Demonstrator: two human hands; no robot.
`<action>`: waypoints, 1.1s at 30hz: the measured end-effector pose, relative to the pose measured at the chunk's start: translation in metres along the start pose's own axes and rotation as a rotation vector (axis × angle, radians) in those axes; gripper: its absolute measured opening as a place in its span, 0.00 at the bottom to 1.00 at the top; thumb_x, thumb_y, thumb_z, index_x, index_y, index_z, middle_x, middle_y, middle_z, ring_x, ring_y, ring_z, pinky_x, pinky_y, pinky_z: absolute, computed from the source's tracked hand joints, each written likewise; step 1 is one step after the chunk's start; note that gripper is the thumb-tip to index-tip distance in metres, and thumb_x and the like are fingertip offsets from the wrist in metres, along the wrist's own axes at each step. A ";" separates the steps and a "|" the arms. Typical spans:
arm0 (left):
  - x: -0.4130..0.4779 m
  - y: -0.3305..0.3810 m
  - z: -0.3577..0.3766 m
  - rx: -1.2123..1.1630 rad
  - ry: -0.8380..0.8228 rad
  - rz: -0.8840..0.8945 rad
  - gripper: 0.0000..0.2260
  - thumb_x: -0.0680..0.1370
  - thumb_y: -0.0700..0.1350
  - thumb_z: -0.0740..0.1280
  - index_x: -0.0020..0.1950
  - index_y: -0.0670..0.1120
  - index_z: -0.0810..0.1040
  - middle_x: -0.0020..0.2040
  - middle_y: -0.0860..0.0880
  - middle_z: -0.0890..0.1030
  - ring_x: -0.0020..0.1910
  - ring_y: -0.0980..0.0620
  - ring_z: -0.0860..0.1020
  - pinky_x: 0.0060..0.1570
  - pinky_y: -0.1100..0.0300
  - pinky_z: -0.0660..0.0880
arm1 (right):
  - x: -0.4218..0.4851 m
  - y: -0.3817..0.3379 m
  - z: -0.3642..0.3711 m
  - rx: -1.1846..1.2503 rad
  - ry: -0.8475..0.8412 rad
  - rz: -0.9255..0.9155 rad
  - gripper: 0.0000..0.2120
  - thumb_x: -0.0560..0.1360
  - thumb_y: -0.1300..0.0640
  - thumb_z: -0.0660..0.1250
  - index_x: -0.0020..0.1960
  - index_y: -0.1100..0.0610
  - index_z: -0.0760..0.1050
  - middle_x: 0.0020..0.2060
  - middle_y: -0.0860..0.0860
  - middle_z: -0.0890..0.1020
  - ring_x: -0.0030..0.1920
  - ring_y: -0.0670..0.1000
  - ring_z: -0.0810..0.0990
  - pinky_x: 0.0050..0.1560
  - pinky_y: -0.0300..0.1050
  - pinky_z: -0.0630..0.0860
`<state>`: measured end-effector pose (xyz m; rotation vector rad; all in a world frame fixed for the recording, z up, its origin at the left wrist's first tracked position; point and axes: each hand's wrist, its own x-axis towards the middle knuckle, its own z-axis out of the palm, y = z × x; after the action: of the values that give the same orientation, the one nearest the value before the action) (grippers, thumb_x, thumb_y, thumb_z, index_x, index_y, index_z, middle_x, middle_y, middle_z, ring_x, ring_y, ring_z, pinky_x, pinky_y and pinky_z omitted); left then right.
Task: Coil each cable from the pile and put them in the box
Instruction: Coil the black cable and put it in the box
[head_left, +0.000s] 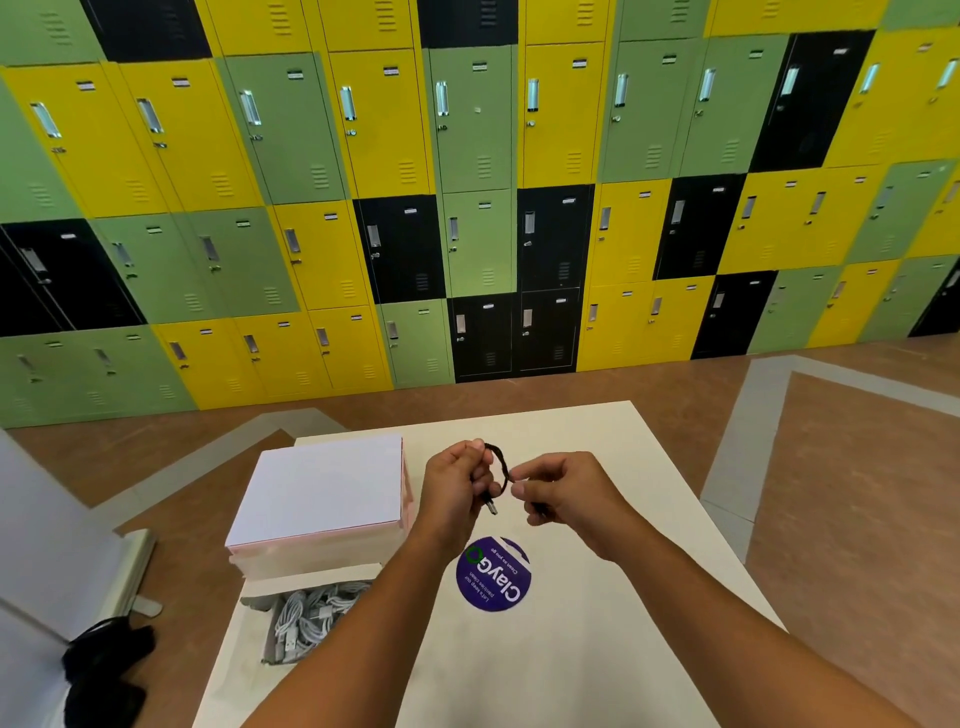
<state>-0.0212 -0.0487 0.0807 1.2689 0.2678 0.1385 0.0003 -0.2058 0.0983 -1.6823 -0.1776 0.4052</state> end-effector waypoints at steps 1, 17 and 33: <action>0.001 0.001 -0.001 -0.049 0.008 -0.016 0.14 0.85 0.42 0.58 0.43 0.38 0.75 0.26 0.49 0.65 0.27 0.53 0.64 0.35 0.57 0.73 | 0.001 0.001 -0.001 -0.042 0.013 -0.018 0.05 0.74 0.66 0.74 0.49 0.61 0.84 0.33 0.55 0.83 0.33 0.51 0.80 0.38 0.44 0.82; -0.005 0.010 0.011 -0.590 -0.077 -0.198 0.12 0.85 0.41 0.57 0.45 0.39 0.74 0.30 0.48 0.68 0.28 0.54 0.68 0.43 0.56 0.77 | 0.003 0.005 0.002 0.071 0.219 -0.221 0.04 0.77 0.69 0.68 0.47 0.62 0.80 0.40 0.59 0.85 0.43 0.56 0.86 0.44 0.43 0.83; -0.009 0.007 0.012 -0.117 -0.116 0.043 0.10 0.83 0.43 0.63 0.51 0.38 0.81 0.34 0.46 0.77 0.35 0.51 0.77 0.42 0.58 0.79 | -0.003 0.007 0.006 0.200 0.107 -0.124 0.10 0.74 0.71 0.70 0.52 0.60 0.82 0.45 0.56 0.86 0.48 0.56 0.86 0.50 0.47 0.83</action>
<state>-0.0268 -0.0598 0.0914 1.1620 0.1304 0.1154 -0.0058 -0.2021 0.0917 -1.4836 -0.1561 0.2315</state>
